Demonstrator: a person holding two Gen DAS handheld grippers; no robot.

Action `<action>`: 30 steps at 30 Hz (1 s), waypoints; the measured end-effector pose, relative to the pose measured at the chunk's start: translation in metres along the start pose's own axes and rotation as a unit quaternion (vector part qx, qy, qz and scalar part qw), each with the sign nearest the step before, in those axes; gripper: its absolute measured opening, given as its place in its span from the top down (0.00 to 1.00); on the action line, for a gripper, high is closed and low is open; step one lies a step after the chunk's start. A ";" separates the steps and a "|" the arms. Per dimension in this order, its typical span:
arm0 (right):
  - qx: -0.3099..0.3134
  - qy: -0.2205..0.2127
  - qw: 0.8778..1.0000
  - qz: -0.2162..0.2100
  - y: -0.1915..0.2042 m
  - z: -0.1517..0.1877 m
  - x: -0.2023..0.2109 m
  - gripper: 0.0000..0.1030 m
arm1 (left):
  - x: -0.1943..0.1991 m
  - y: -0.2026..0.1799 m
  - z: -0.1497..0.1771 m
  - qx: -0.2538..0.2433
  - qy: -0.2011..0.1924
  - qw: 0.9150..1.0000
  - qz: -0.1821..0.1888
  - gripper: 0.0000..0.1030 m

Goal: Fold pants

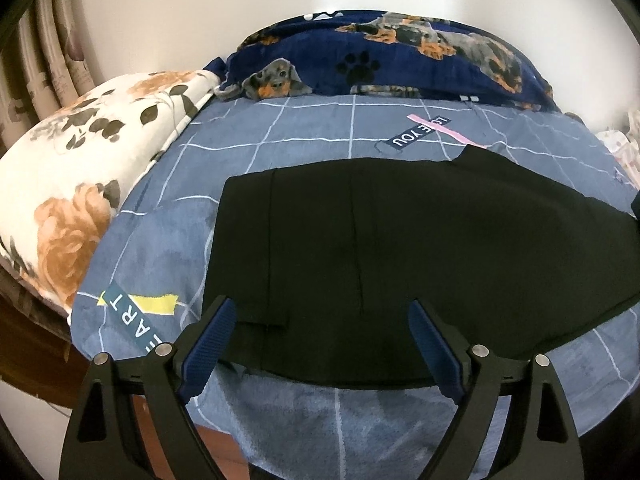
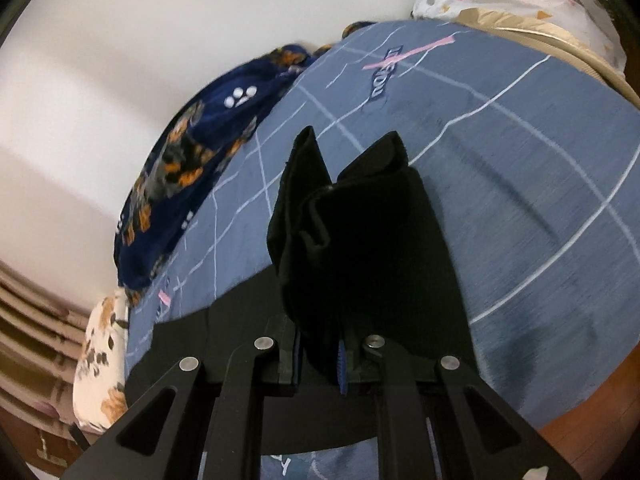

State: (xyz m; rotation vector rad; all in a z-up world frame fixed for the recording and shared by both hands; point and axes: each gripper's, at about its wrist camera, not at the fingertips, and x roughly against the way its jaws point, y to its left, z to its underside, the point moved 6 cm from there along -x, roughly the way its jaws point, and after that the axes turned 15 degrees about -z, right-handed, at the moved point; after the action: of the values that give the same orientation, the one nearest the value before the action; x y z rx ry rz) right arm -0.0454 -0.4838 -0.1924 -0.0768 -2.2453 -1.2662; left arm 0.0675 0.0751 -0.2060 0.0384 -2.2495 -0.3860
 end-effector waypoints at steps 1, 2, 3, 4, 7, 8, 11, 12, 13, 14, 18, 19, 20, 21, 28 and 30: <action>0.001 0.002 1.000 0.000 0.001 0.002 -0.002 0.88 | -0.001 0.000 0.001 0.001 0.002 1.000 0.001 0.14; 0.002 0.005 1.000 0.000 0.002 0.005 -0.004 0.88 | -0.002 0.000 0.001 0.002 0.007 1.000 0.003 0.14; 0.004 0.009 1.000 -0.001 0.003 0.007 -0.005 0.88 | -0.004 0.001 0.002 0.003 0.010 1.000 0.004 0.14; 0.006 0.012 1.000 0.000 0.004 0.009 -0.007 0.88 | -0.005 0.000 0.003 0.004 0.014 1.000 0.005 0.14; 0.015 0.020 1.000 0.004 0.009 0.015 -0.012 0.88 | -0.006 0.001 0.004 0.007 0.019 1.000 0.005 0.14; 0.019 0.023 1.000 0.004 0.010 0.017 -0.014 0.88 | -0.006 0.001 0.004 0.007 0.019 1.000 0.004 0.14; 0.026 0.030 0.999 0.004 0.014 0.022 -0.016 0.88 | -0.006 0.001 0.004 0.007 0.019 1.000 0.005 0.14; 0.028 0.032 0.999 0.004 0.015 0.023 -0.017 0.88 | -0.006 0.001 0.004 0.006 0.020 1.000 0.005 0.13; 0.030 0.035 0.999 0.004 0.016 0.024 -0.018 0.88 | -0.006 0.000 0.004 0.003 0.021 1.000 0.006 0.13; 0.031 0.037 0.999 0.003 0.016 0.025 -0.019 0.88 | -0.007 0.000 0.004 0.001 0.023 1.000 0.006 0.13; 0.037 0.049 0.998 0.001 0.019 0.030 -0.024 0.88 | -0.008 -0.002 0.006 -0.005 0.026 1.000 0.005 0.13; 0.039 0.053 0.998 0.001 0.020 0.032 -0.025 0.87 | -0.009 -0.003 0.006 -0.006 0.027 1.000 0.004 0.13; 0.042 0.058 0.997 0.000 0.021 0.033 -0.027 0.87 | -0.009 -0.003 0.007 -0.006 0.028 1.000 0.004 0.13; 0.044 0.061 0.997 -0.002 0.023 0.034 -0.029 0.87 | -0.010 -0.003 0.007 -0.006 0.029 1.000 0.005 0.13; 0.068 0.081 0.994 0.006 0.031 0.045 -0.038 0.86 | -0.013 -0.003 0.009 -0.005 0.037 0.999 0.006 0.13; 0.068 0.085 0.994 0.006 0.032 0.047 -0.040 0.86 | -0.013 -0.003 0.009 -0.004 0.040 0.999 0.007 0.13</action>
State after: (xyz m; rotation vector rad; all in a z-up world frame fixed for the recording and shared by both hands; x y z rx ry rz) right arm -0.0227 -0.4199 -0.2064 0.0654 -2.1739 -1.0670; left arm 0.0689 0.0767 -0.2225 0.0337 -2.1683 -0.3805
